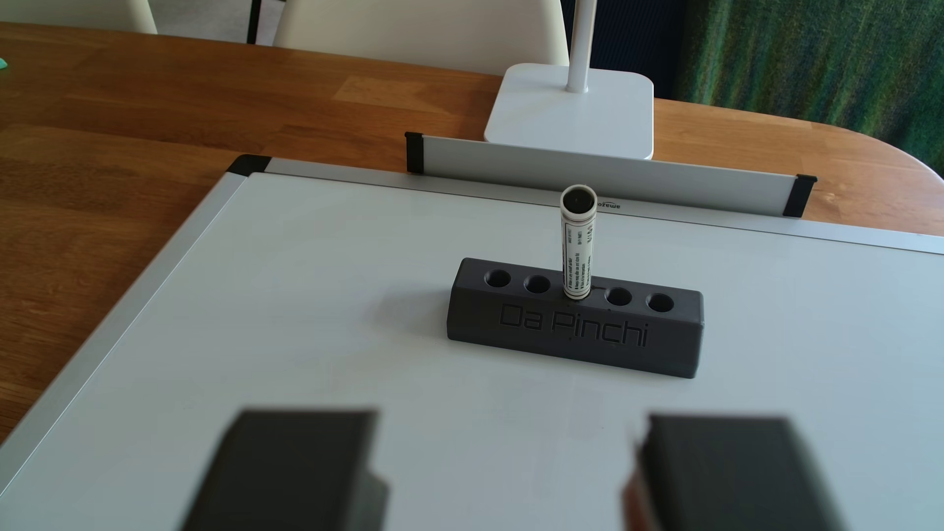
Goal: Draw a face
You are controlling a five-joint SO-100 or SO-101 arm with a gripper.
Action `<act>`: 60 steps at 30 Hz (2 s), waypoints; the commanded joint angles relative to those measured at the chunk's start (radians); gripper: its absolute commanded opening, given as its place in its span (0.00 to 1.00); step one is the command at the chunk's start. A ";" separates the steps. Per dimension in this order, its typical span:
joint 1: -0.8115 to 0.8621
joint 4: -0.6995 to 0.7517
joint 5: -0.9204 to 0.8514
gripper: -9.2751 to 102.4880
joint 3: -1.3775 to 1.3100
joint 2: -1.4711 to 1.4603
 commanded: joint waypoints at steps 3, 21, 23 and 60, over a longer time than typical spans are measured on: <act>0.002 -0.011 -0.008 0.92 -0.003 0.060; 0.002 -0.011 -0.008 0.92 -0.003 0.060; -0.006 -0.011 -0.008 0.92 -0.008 0.060; 0.100 -0.574 -0.094 0.92 -0.811 -1.703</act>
